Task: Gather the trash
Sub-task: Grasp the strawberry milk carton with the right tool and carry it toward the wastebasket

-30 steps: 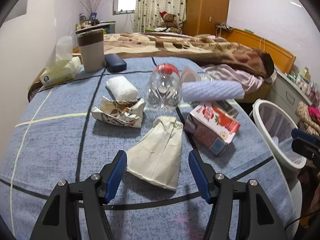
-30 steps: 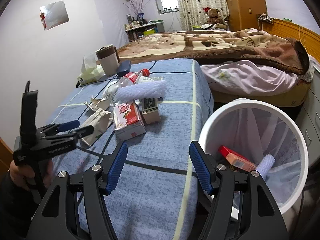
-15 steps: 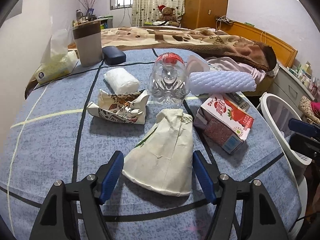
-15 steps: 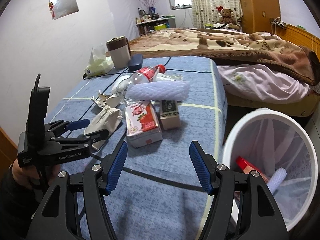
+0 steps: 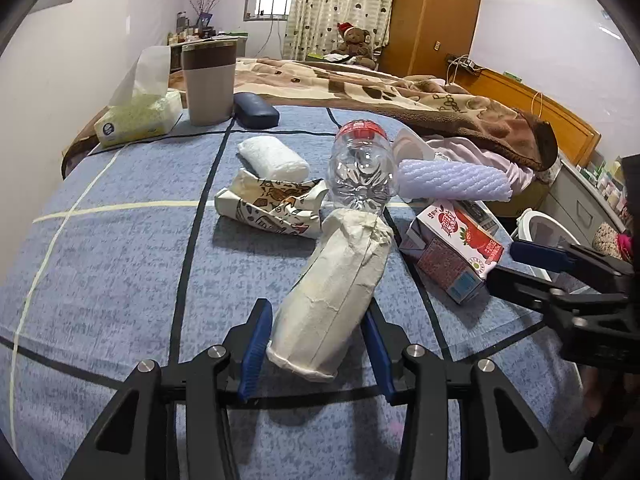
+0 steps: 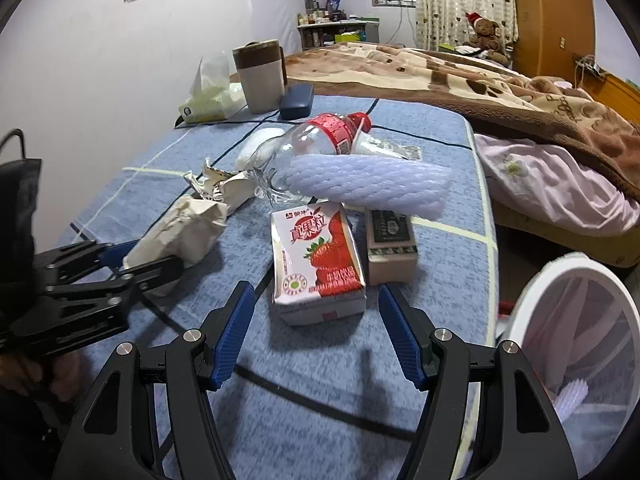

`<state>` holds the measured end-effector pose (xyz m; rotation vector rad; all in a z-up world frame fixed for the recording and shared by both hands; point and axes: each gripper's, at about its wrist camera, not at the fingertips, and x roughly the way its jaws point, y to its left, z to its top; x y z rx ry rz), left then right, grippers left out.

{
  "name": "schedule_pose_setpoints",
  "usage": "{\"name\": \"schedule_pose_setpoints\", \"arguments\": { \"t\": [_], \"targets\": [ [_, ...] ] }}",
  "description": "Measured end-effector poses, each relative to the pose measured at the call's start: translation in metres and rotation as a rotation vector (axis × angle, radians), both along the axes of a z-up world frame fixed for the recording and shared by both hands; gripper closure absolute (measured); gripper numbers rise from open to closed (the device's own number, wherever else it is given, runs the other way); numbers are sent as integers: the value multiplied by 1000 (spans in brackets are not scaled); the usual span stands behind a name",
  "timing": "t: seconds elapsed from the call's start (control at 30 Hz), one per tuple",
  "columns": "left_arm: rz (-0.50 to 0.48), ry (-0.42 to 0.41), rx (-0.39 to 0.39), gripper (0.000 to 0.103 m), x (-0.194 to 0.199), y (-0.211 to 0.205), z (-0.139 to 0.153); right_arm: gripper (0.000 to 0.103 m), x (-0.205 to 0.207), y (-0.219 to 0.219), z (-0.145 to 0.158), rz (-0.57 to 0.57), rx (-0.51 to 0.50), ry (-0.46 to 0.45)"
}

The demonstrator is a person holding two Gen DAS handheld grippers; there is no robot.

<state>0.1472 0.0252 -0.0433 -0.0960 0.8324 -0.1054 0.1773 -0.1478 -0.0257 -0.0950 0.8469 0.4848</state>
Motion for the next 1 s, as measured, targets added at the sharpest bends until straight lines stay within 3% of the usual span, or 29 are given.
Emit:
{"name": "schedule_pose_setpoints", "arguments": {
  "t": [0.27, 0.33, 0.37, 1.0],
  "targets": [
    [9, 5, -11, 57, 0, 6, 1, 37, 8, 9, -6, 0, -49, -5],
    [11, 5, -14, 57, 0, 7, 1, 39, 8, 7, -7, -11, -29, 17],
    [10, 4, -11, 57, 0, 6, 1, 48, 8, 5, -7, -15, -15, 22],
    [30, -22, -8, 57, -24, -12, 22, 48, -33, -20, 23, -55, 95, -37]
  ]
}}
